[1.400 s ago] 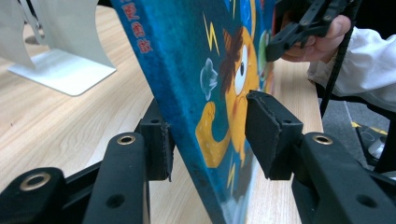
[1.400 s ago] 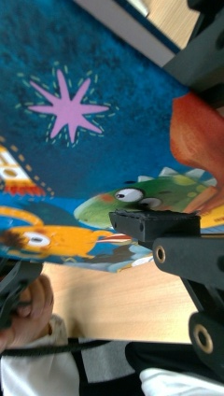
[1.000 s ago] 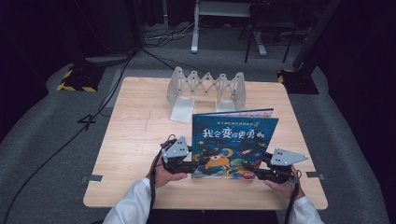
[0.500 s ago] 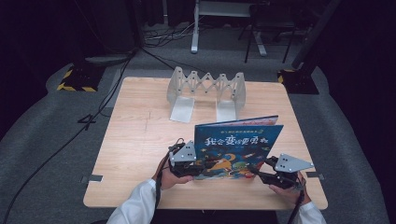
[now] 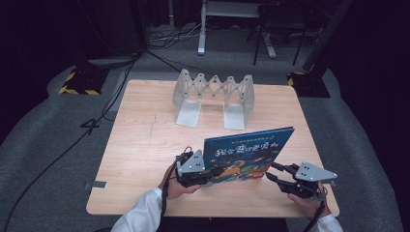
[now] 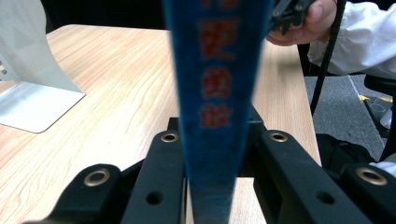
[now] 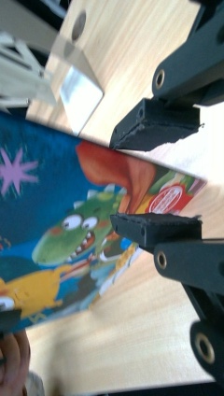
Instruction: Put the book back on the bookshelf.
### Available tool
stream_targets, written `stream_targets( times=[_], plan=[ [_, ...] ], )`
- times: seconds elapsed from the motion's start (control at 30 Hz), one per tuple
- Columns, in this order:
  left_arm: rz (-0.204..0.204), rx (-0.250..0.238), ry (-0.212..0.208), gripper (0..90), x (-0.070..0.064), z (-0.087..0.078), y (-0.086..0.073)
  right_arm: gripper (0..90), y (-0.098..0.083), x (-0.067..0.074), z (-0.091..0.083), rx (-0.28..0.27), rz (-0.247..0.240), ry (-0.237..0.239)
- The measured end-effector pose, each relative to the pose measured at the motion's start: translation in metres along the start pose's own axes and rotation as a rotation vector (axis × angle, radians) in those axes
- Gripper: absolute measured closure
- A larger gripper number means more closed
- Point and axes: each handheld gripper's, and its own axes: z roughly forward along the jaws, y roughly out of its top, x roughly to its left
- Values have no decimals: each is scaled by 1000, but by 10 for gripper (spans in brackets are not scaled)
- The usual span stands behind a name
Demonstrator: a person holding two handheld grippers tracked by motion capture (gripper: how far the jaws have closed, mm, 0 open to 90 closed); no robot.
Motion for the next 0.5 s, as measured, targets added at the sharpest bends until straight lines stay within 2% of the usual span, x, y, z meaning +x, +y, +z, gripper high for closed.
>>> stream_targets(
  times=[0.03, 0.17, 0.23, 0.37, 0.43, 0.5],
  plan=[
    [0, 0, 0, 789, 0, 0, 0, 569, 0, 0, 0, 0, 0, 0],
    [-3, -2, 6, 793, -1, 1, 0, 553, 2, -6, -5, -15, 31, -55],
    [-5, -3, 8, 796, -1, 1, 0, 557, 3, -6, -2, -7, 39, -60],
    [3, -3, 11, 798, -2, 2, 0, 569, 6, -2, 10, 16, 12, -74],
    [3, -4, 12, 799, -2, 2, 0, 585, 8, 0, 19, 27, 6, -66],
    [1, -5, 19, 800, -1, 2, 0, 563, 9, 2, 24, 30, 1, -79]
  ],
)
